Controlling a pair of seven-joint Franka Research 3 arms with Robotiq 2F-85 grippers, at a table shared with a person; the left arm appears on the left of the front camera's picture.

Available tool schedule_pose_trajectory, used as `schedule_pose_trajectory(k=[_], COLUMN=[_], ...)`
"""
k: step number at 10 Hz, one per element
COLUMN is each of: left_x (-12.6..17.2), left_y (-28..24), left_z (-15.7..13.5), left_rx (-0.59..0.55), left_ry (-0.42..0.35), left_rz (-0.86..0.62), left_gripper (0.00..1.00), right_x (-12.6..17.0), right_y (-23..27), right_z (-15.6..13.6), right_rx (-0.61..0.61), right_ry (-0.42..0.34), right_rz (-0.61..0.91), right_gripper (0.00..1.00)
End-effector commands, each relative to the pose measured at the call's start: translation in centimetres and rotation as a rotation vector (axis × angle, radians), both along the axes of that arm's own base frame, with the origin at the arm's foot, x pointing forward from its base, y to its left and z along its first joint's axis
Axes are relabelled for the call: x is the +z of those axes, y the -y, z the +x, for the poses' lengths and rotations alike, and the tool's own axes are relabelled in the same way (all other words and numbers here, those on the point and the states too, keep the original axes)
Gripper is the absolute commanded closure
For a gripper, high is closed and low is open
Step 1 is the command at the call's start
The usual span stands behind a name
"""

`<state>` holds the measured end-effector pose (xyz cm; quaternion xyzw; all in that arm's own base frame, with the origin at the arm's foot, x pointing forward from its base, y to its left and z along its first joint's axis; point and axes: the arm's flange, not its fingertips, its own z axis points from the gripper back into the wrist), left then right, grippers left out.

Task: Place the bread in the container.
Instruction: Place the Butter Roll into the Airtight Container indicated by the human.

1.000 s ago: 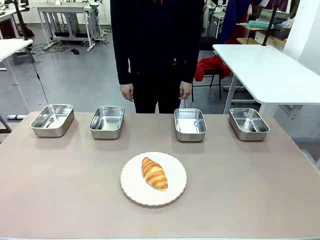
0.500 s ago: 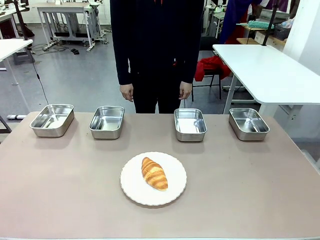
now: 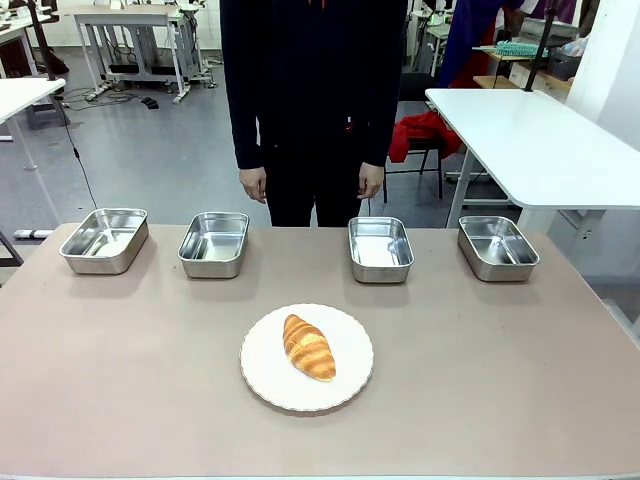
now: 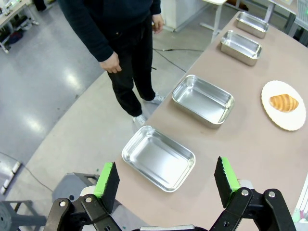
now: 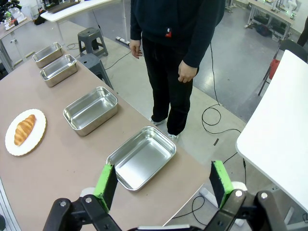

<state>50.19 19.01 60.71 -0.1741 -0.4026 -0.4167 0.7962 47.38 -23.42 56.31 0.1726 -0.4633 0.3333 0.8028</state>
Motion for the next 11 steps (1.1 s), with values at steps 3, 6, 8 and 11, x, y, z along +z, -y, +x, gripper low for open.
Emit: schedule_pose_trajectory(k=[3,6,8,11], left_x=[0.01,0.01,0.01,0.01], left_y=[0.02,0.02,0.02,0.02], left_z=[0.03,0.03,0.03,0.03], left_rx=[0.008,0.008,0.008,0.008], left_ry=[0.008,0.008,0.008,0.008], left_rz=[-0.014,-0.014,-0.014,-0.014], left_gripper=[0.00,0.00,0.00,0.00], right_x=[0.17,0.17,0.17,0.17], right_y=[-0.16,-0.16,-0.16,-0.16], right_z=[0.02,0.02,0.02,0.02], right_rx=[0.003,0.003,0.003,0.003], right_ry=[0.004,0.004,0.004,0.004], right_rz=[0.000,0.000,0.000,0.000], right_gripper=[0.00,0.00,0.00,0.00])
